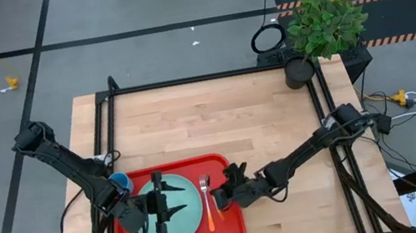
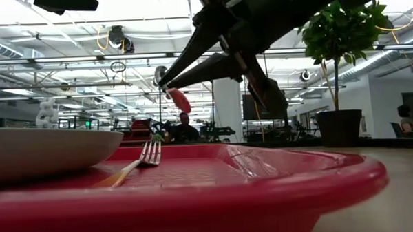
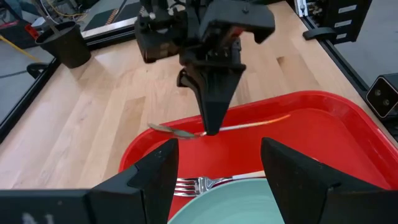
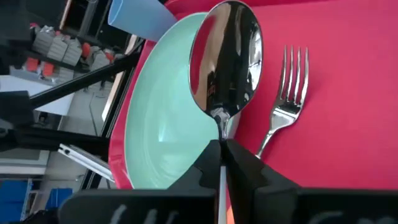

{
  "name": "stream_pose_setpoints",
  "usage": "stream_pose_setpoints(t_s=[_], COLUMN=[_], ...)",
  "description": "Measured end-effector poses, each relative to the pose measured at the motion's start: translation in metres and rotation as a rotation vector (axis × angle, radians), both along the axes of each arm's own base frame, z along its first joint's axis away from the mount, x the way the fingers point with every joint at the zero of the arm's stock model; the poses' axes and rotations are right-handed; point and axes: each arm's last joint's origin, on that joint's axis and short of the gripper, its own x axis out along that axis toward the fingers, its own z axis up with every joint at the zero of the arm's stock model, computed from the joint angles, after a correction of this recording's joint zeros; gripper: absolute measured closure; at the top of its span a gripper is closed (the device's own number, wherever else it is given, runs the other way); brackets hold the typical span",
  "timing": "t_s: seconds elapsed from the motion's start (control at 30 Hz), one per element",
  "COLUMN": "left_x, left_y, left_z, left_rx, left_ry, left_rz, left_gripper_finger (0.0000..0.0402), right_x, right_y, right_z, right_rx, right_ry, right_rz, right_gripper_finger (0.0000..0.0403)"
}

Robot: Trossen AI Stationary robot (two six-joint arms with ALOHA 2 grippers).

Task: Pick and place plate/cup/fork/spoon on tray
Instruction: Put the orange spoon on the tray

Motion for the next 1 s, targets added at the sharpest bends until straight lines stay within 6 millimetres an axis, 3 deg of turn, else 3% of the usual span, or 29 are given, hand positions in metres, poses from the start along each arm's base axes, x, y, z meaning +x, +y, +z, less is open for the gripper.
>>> stream_pose_setpoints(t_s=[0.3, 0.5, 1.0], left_x=[0.000, 0.000, -0.001], left_y=[0.000, 0.000, -0.001], left_z=[0.000, -0.001, -0.001], left_rx=[-0.017, -0.017, -0.049], left_ry=[0.000, 0.006, 0.015], left_rz=[0.007, 0.009, -0.001], left_gripper_finger=[0.0172, 0.0172, 0.0172], right_x=[0.006, -0.005, -0.008], right_y=[0.002, 0.002, 0.003], right_z=[-0.010, -0.023, -0.026], right_rx=[0.016, 0.046, 0.068], right_ry=[0.020, 0.157, 0.206], right_rz=[-0.046, -0.109, -0.105], right_gripper_finger=[0.0403, 0.0403, 0.0401])
